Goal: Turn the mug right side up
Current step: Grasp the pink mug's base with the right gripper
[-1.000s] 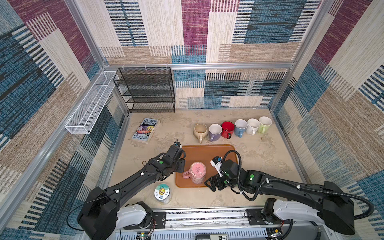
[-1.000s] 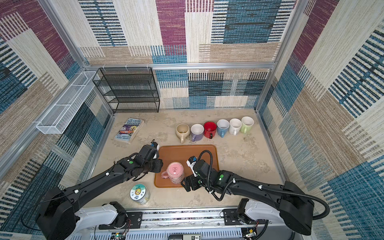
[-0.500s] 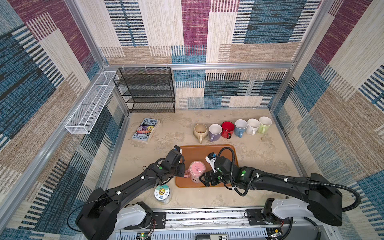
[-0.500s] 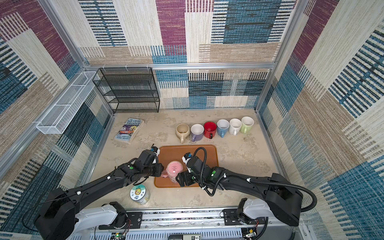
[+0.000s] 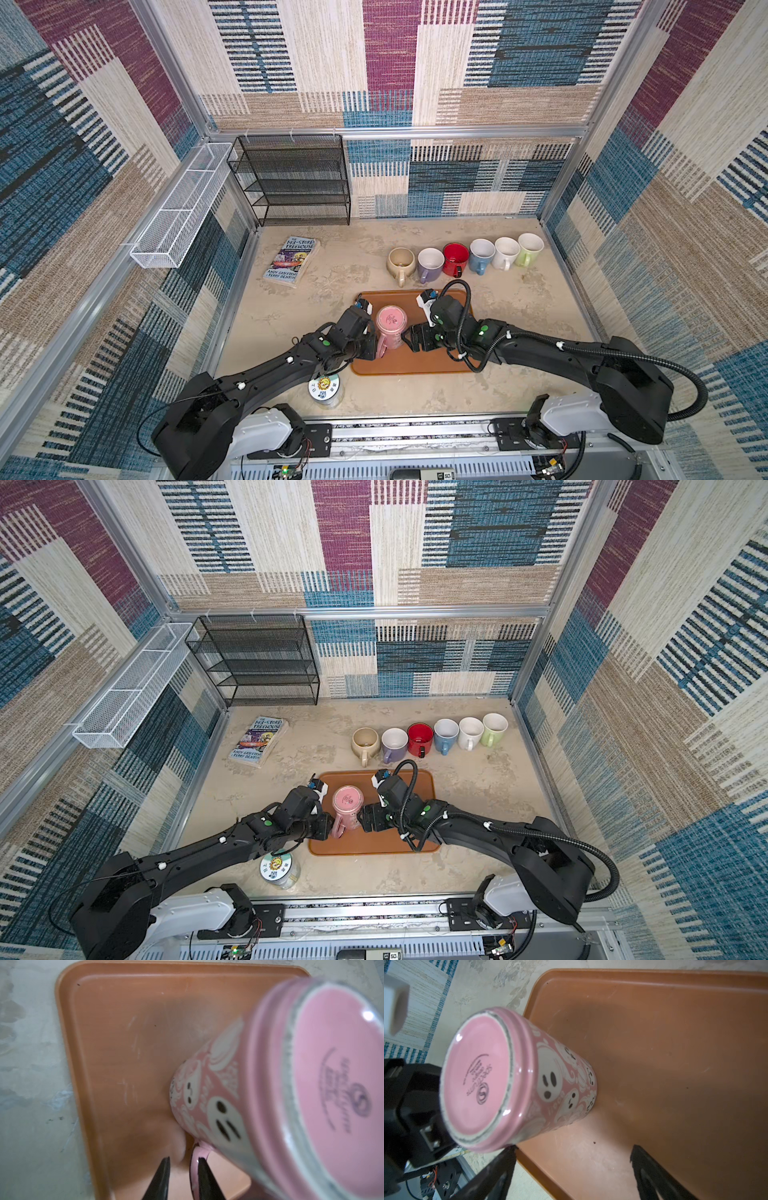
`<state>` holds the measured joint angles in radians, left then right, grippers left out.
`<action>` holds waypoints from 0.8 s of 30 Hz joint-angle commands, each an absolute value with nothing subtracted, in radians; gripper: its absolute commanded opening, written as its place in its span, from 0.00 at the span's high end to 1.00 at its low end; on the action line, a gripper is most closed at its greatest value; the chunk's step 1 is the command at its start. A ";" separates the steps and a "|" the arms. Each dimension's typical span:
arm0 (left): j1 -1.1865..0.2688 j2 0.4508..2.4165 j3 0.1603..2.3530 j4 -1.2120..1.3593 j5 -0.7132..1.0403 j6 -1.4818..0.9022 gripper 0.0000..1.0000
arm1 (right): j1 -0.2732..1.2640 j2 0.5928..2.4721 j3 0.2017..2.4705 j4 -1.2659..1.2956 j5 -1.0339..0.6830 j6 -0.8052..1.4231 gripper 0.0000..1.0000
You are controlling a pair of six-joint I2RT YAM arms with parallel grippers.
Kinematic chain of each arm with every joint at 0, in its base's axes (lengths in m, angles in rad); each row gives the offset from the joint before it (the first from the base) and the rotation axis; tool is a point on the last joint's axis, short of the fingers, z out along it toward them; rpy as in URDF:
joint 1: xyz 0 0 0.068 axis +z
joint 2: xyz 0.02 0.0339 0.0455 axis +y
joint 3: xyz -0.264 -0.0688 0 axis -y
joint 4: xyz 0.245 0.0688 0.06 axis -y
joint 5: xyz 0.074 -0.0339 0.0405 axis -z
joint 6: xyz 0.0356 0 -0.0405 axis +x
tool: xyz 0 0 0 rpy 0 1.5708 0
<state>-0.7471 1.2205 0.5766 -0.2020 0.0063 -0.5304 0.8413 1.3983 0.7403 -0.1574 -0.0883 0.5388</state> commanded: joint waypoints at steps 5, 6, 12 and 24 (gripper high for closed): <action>-0.829 1.255 0.581 -0.146 -0.016 -0.599 0.72 | 0.793 1.445 0.782 -0.113 -0.118 0.486 0.11; -0.839 1.259 0.584 -0.142 -0.019 -0.603 0.72 | 0.787 1.452 0.788 -0.113 -0.122 0.482 0.11; -0.883 1.296 0.607 -0.132 -0.020 -0.604 0.72 | 0.770 1.473 0.820 -0.153 -0.109 0.459 0.14; -0.885 1.064 0.600 -0.288 -0.080 -0.575 0.56 | 0.865 1.390 0.878 -0.361 0.053 0.467 0.19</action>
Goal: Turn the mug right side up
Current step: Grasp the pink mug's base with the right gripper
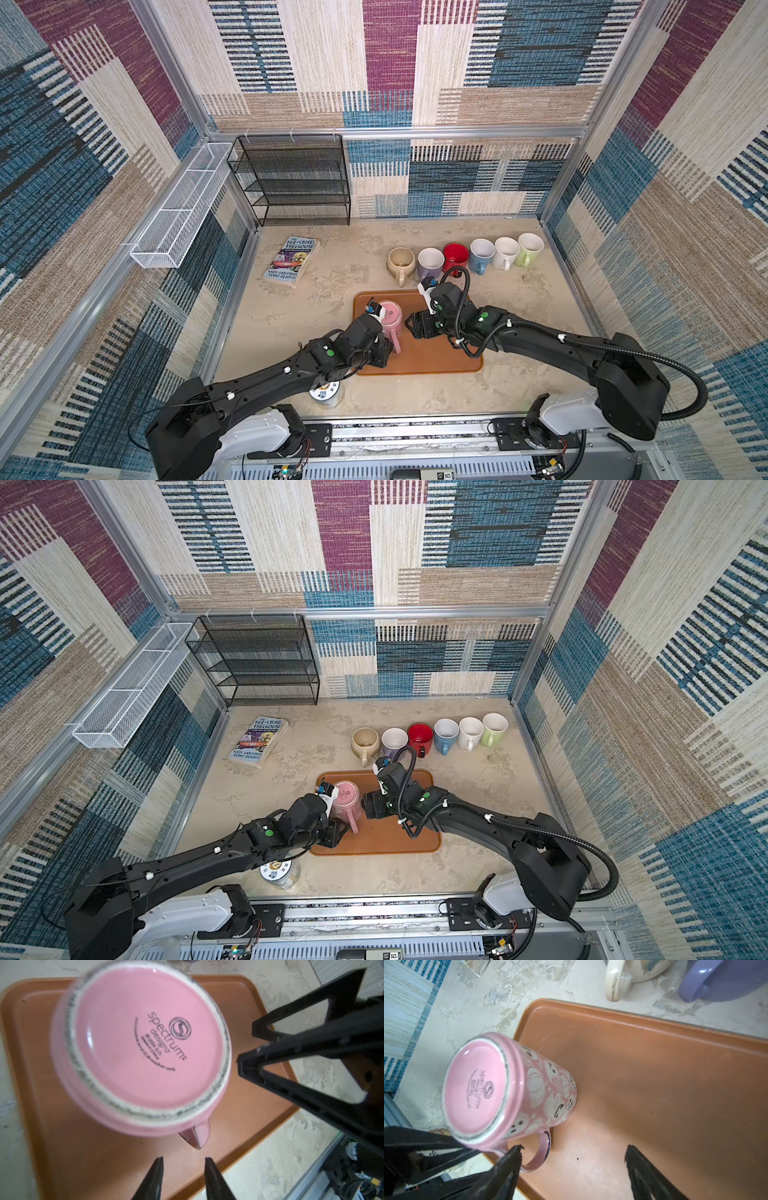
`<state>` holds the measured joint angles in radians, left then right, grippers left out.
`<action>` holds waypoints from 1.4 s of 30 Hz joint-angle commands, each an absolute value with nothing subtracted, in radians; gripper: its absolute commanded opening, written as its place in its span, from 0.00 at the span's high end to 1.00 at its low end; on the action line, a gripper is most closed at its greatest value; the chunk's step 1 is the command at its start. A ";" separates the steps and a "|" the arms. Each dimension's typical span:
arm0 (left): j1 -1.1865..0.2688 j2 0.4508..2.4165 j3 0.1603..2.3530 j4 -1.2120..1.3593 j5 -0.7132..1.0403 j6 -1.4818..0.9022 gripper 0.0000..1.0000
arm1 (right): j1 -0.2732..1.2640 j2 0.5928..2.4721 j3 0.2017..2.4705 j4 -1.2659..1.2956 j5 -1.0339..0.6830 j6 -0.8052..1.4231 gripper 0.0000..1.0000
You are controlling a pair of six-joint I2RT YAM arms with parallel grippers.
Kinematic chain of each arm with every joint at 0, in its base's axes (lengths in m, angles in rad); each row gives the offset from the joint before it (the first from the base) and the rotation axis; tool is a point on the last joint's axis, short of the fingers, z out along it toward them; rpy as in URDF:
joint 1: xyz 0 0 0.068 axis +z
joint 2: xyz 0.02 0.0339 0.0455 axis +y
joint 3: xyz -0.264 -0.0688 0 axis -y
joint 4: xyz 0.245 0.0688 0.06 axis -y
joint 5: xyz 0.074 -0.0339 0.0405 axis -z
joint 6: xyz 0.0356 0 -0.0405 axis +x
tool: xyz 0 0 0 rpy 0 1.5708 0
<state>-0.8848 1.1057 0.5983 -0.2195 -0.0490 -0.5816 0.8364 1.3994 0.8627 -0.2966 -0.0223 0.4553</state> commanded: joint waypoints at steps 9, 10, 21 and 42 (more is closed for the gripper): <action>-0.882 0.828 0.606 -0.454 -0.200 -0.553 0.43 | 0.978 1.457 0.926 -0.389 0.110 0.519 0.28; -0.883 0.812 0.609 -0.471 -0.211 -0.548 0.41 | 0.985 1.474 0.939 -0.392 0.116 0.516 0.29; -0.880 0.733 0.593 -0.536 -0.261 -0.546 0.37 | 1.004 1.611 1.058 -0.407 0.135 0.480 0.40; -0.870 0.722 0.496 -0.463 -0.247 -0.575 0.37 | 1.005 1.741 1.148 -0.470 0.139 0.435 0.68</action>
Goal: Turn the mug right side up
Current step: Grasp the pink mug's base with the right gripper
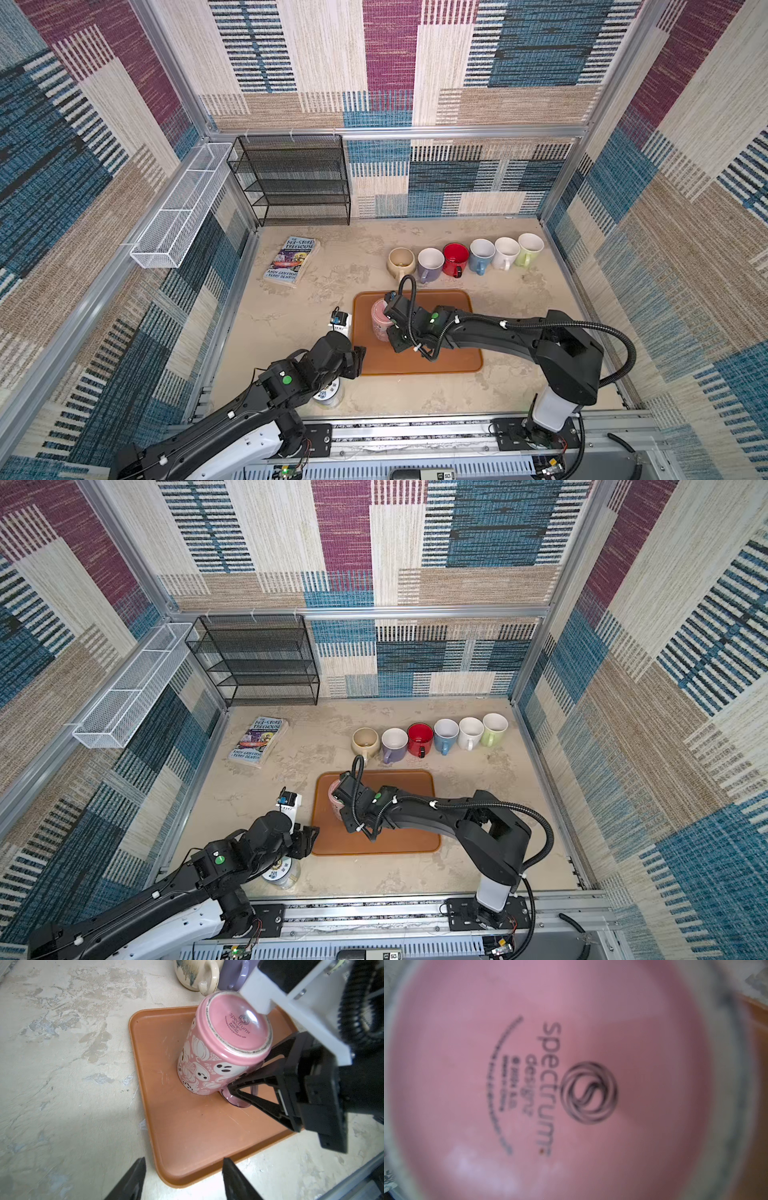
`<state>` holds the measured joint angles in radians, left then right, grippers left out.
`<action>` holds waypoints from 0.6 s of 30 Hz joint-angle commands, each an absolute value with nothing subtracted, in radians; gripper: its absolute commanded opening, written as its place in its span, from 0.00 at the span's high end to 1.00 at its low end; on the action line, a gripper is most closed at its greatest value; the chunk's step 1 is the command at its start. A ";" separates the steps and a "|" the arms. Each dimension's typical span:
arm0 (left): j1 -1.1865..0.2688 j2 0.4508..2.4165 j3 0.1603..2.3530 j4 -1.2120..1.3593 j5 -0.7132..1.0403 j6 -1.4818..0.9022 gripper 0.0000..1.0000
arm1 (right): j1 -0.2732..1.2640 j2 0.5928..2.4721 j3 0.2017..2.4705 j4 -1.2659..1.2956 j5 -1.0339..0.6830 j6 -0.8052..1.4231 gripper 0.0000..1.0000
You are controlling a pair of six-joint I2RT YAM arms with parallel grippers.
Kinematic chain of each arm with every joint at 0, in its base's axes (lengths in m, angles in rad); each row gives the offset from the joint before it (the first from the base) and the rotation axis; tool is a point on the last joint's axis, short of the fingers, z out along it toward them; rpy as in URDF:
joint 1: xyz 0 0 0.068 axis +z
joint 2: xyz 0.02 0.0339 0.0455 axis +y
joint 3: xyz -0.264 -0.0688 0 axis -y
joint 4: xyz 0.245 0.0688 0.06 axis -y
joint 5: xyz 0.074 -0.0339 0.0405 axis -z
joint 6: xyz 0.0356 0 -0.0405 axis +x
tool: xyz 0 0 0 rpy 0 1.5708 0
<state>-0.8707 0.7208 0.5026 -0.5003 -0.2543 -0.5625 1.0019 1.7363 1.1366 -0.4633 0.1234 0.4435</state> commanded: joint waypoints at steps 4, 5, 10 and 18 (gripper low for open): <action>-0.868 0.720 0.490 -0.462 -0.245 -0.578 0.37 | 1.004 1.740 1.156 -0.479 0.152 0.425 0.77; -0.867 0.718 0.489 -0.462 -0.242 -0.579 0.37 | 1.004 1.741 1.159 -0.482 0.155 0.422 0.80; -0.866 0.706 0.481 -0.458 -0.232 -0.591 0.37 | 1.005 1.727 1.162 -0.488 0.169 0.412 0.96; -0.856 0.689 0.453 -0.402 -0.171 -0.598 0.34 | 1.004 1.617 1.116 -0.425 0.165 0.392 1.00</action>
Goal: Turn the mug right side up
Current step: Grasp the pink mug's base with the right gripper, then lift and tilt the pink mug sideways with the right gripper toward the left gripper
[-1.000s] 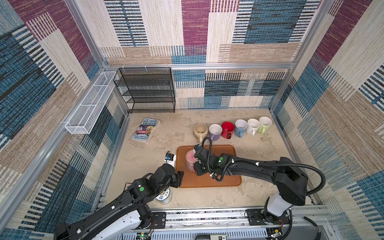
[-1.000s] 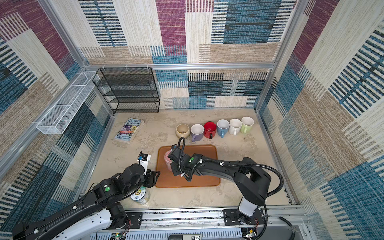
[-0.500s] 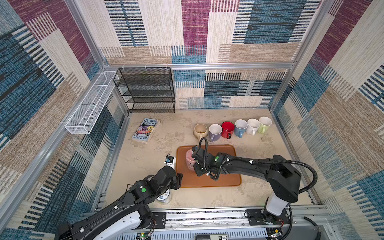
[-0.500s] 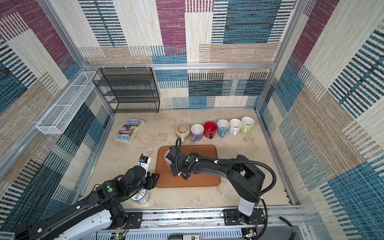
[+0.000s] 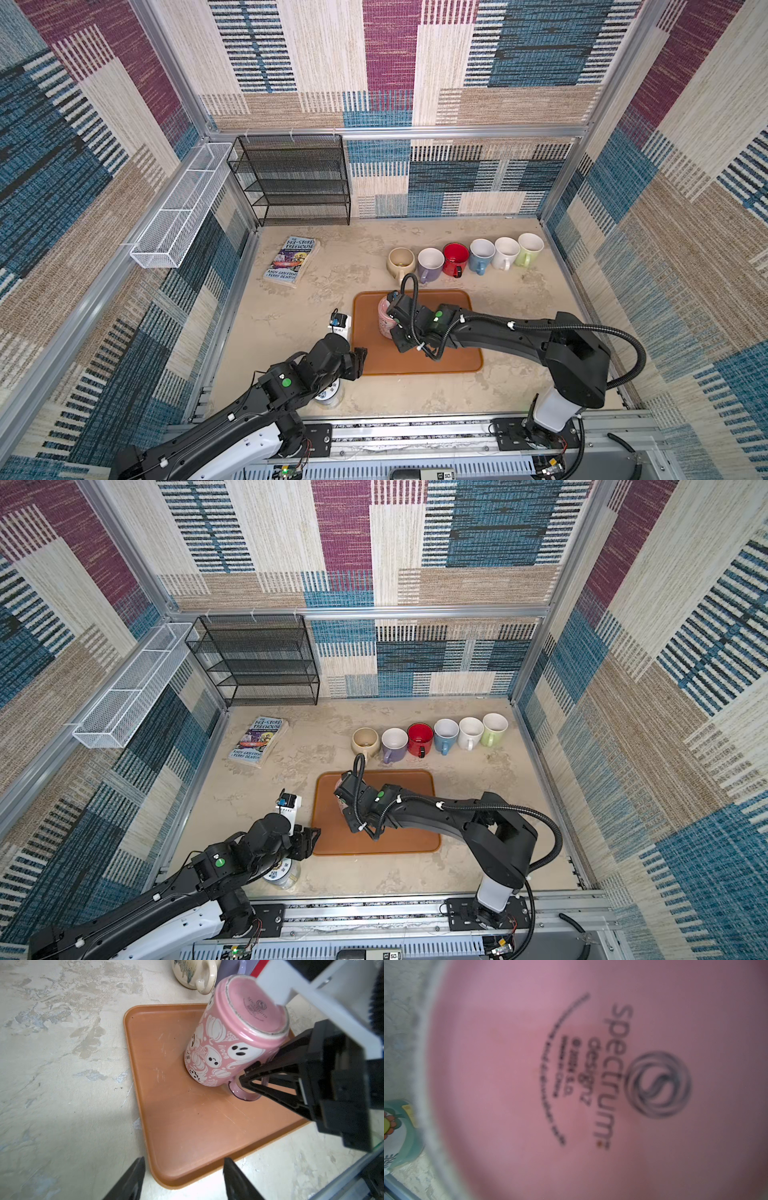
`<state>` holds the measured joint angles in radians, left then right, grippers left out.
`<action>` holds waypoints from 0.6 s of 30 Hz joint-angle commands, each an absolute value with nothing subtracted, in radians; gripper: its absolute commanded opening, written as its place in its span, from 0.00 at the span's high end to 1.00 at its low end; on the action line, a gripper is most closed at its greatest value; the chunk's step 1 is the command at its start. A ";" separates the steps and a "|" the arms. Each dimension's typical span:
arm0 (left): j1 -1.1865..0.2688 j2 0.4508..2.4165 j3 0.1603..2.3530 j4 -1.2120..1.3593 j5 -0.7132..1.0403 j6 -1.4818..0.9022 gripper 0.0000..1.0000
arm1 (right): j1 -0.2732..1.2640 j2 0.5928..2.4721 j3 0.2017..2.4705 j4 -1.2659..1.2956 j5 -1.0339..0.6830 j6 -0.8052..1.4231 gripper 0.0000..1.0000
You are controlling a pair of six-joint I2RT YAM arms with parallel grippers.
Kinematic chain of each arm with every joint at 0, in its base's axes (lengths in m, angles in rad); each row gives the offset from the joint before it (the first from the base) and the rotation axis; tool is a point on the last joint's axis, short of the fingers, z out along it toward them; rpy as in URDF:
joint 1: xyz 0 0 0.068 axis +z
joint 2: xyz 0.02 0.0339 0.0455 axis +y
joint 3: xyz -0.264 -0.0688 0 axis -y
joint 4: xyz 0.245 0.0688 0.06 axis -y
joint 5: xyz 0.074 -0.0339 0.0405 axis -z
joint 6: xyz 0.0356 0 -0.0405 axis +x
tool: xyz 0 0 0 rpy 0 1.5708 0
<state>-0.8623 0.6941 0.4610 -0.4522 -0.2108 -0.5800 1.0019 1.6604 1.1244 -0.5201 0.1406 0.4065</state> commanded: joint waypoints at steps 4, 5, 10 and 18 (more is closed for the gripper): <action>-0.839 0.677 0.432 -0.336 -0.110 -0.598 0.32 | 1.002 1.553 1.089 -0.387 0.143 0.386 1.00; -0.831 0.673 0.425 -0.313 -0.090 -0.598 0.31 | 1.001 1.535 1.078 -0.370 0.128 0.384 1.00; -0.790 0.655 0.373 -0.168 0.037 -0.611 0.28 | 0.947 1.422 0.990 -0.244 -0.019 0.393 1.00; -0.720 0.689 0.297 0.106 0.234 -0.654 0.23 | 0.801 1.231 0.834 -0.042 -0.313 0.416 1.00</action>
